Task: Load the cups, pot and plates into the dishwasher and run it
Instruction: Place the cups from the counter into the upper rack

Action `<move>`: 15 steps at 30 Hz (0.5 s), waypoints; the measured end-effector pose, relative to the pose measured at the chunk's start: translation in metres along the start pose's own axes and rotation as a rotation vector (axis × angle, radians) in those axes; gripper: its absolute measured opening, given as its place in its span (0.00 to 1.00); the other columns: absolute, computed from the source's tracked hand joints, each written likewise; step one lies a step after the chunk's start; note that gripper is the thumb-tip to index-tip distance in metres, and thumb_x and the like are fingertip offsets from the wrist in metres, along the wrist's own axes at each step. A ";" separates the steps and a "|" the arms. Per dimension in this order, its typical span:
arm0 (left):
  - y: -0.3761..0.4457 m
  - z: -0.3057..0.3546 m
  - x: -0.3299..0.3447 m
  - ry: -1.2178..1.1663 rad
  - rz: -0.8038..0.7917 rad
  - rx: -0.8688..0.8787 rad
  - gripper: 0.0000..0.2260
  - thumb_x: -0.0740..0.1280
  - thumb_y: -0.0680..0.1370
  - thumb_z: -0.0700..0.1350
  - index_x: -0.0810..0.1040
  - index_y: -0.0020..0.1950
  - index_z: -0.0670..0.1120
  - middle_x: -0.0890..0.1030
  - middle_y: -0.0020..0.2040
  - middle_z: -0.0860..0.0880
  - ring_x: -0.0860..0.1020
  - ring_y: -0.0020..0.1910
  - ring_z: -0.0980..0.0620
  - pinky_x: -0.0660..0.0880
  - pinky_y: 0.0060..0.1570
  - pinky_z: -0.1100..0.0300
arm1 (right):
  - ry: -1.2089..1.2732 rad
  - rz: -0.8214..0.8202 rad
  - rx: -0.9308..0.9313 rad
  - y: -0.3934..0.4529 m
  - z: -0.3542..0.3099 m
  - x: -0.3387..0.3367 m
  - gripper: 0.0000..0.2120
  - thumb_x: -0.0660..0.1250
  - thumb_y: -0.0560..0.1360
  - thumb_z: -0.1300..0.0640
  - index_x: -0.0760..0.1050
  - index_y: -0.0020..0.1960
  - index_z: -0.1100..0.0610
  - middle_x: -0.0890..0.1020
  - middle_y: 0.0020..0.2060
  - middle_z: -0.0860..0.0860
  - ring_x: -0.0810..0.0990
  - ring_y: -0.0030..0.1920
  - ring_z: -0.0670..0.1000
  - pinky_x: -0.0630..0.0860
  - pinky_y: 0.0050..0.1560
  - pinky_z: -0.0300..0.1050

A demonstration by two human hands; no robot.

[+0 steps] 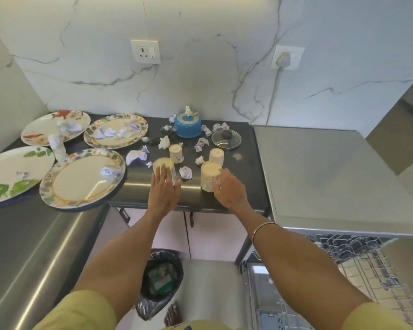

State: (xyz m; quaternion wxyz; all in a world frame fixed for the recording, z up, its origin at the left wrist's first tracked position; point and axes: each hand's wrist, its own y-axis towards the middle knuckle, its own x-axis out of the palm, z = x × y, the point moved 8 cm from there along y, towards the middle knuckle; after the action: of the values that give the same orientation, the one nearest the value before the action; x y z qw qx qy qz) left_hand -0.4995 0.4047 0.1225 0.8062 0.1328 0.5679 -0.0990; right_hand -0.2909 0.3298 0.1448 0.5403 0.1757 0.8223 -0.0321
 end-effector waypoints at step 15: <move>0.086 -0.045 0.008 0.035 -0.184 0.052 0.38 0.69 0.77 0.54 0.54 0.78 0.40 0.62 0.73 0.38 0.70 0.68 0.36 0.71 0.65 0.46 | -0.074 -0.261 0.186 0.070 -0.016 0.050 0.38 0.68 0.73 0.42 0.54 0.76 0.51 0.69 0.70 0.57 0.76 0.62 0.62 0.77 0.59 0.58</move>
State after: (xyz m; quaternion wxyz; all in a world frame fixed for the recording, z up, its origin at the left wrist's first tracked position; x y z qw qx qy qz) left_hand -0.5098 0.5010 0.1095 0.7798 0.1028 0.5891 -0.1853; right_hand -0.3001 0.4119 0.1154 0.5428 0.1153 0.8112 -0.1847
